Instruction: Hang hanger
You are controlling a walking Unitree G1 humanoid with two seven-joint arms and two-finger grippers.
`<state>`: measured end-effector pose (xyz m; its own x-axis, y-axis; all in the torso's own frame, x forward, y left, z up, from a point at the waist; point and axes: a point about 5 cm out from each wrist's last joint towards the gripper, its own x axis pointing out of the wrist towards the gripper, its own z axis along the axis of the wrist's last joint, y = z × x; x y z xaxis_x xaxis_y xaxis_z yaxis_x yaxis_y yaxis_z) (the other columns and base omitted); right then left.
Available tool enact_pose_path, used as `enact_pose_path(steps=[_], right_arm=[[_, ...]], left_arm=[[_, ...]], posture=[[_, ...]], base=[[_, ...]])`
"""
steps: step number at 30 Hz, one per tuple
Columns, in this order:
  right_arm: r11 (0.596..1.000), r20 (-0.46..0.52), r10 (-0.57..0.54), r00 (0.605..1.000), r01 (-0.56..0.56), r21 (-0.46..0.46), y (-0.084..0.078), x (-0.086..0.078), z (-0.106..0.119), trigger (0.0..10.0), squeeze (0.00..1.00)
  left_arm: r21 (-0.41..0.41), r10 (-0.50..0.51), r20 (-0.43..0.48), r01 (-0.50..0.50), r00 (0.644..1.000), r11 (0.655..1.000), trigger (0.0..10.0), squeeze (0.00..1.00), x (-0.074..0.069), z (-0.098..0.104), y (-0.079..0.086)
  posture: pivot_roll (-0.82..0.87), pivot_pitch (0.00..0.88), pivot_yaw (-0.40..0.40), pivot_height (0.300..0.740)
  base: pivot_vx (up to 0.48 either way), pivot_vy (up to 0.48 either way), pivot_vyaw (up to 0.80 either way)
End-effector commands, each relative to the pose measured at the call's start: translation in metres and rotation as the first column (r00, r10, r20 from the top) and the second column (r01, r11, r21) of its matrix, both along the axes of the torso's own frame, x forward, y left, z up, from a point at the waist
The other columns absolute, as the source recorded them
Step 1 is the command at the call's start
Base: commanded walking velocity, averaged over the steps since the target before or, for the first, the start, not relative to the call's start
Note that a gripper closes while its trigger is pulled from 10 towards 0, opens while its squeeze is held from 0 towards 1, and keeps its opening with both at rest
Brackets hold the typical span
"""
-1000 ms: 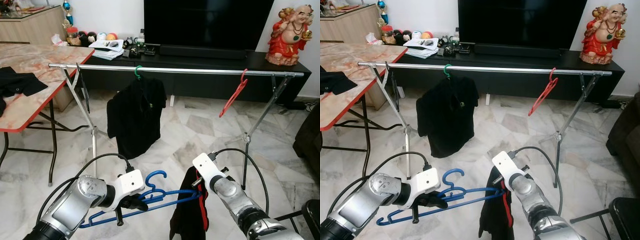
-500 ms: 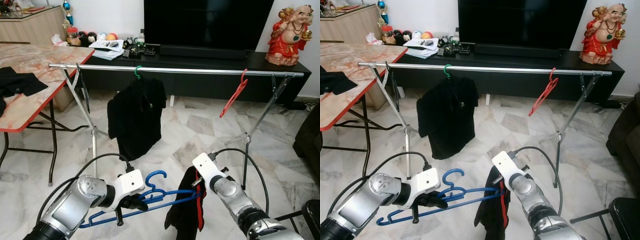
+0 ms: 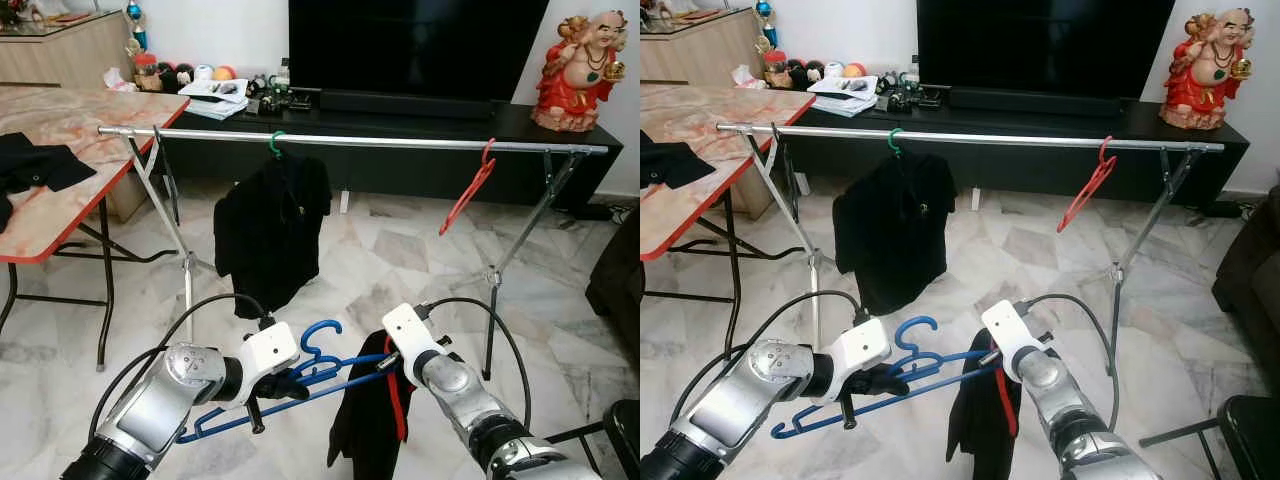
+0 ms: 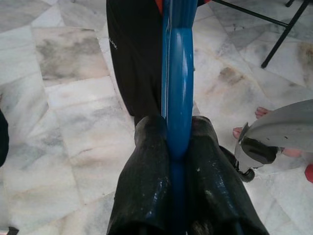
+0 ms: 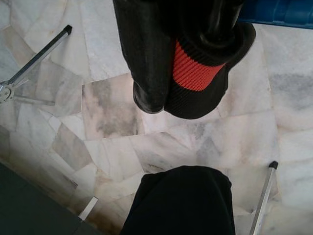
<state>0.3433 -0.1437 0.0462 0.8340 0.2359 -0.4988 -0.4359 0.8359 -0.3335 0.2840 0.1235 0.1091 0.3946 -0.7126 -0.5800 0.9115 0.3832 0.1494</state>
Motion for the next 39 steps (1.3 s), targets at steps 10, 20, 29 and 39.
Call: enact_pose_path(steps=[10,20,29,39], right_arm=[[1.000,0.014,-0.009,1.000,0.008,0.030,0.001,0.005,0.007,10.0,0.00],[0.998,0.041,0.037,0.998,-0.039,0.052,0.005,0.013,0.020,10.0,0.00],[0.992,0.094,0.067,0.993,-0.076,0.097,0.009,0.025,0.044,10.0,0.00],[0.992,0.097,0.030,0.995,-0.041,0.117,0.005,0.027,0.048,10.0,0.00]], left_arm=[[0.077,0.059,0.031,-0.061,0.998,0.995,10.0,0.00,0.006,0.000,0.009],[0.069,0.054,0.007,-0.054,0.999,0.996,10.0,0.00,0.004,-0.002,0.007],[0.078,0.084,0.031,-0.087,0.996,0.993,10.0,0.00,0.009,-0.004,0.006],[0.120,0.161,0.086,-0.171,0.983,0.978,10.0,0.00,0.019,-0.009,0.010]], posture=[[0.17,0.000,-0.051,0.740],[0.17,0.000,-0.051,0.740],[0.17,0.000,-0.052,0.740],[0.16,0.000,-0.049,0.740]], base=[[0.000,0.000,0.00],[0.000,0.000,0.00],[0.000,0.000,0.00],[0.000,0.000,0.00]])
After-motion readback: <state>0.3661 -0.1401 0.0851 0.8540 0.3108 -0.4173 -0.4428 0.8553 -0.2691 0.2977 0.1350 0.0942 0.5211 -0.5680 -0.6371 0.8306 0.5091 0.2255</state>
